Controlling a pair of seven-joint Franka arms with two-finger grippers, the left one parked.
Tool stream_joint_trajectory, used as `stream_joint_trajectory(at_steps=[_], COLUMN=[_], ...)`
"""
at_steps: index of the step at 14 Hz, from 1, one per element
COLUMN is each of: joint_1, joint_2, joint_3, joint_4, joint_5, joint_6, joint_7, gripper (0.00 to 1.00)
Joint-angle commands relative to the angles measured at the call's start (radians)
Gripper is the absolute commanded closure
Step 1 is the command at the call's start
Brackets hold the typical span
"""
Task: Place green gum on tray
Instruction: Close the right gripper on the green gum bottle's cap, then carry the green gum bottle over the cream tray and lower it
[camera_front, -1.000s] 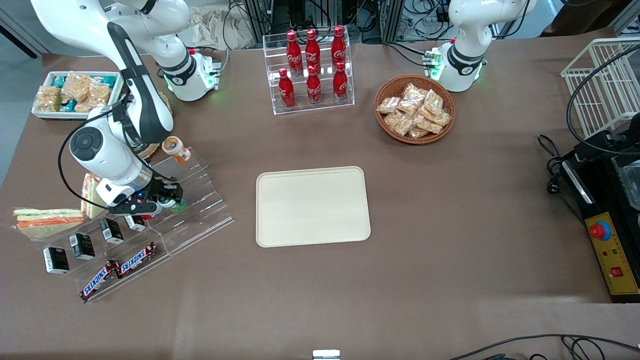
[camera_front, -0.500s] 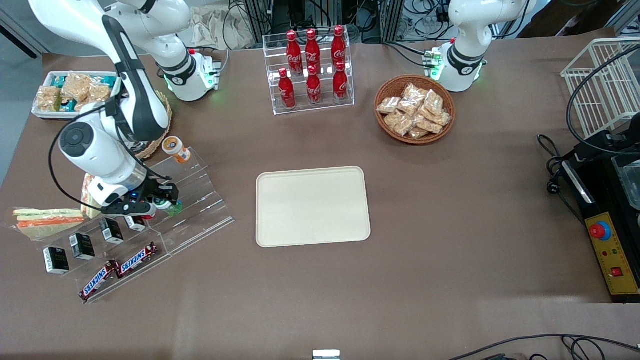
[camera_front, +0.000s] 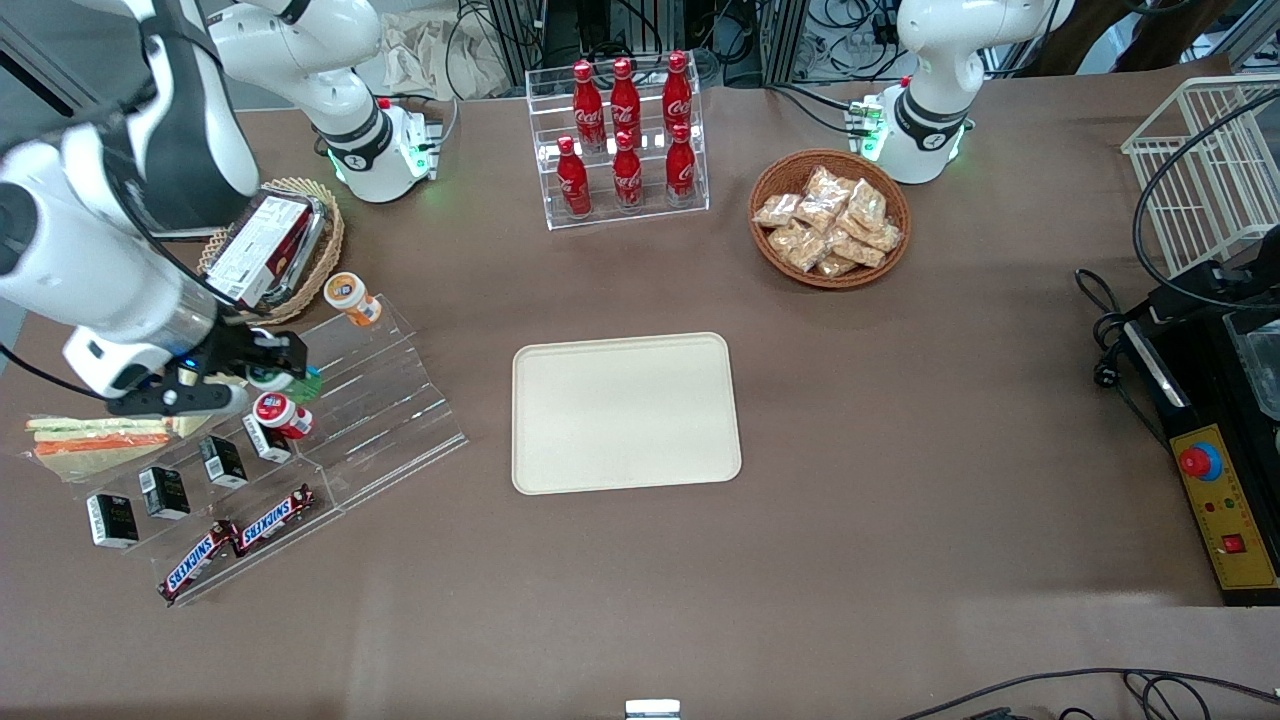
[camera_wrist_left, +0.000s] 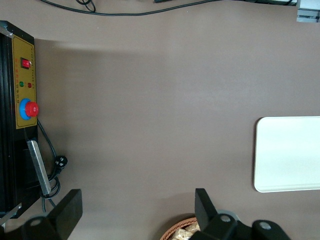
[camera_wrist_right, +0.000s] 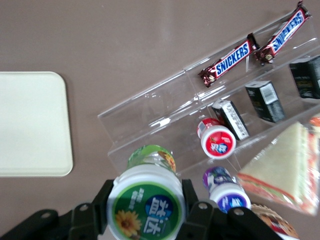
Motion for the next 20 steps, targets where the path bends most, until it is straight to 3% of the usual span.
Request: stream_joint_trajectory(at_steps=[1, 4, 8, 12, 16, 20], joint_1=[0.031, 0.124, 0.306, 0.434, 0.498, 0.538], joint_2=[0.019, 0.02, 0.066, 0.166, 0.172, 0.252], joint_3=[0.002, 0.003, 0.0, -0.001, -0.003, -0.003], joint_4=[0.163, 0.198, 0.197, 0.134, -0.156, -0.337], joint_5=[0.012, 0.018, 0.035, 0.072, 0.069, 0.061], joint_6=[-0.144, -0.175, -0.111, 0.079, 0.433, 0.694], joint_7=[0.031, 0.213, 0.586, 0.778, 0.838, 0.866], gripper=[0.83, 0.83, 0.83, 0.83, 0.83, 0.83])
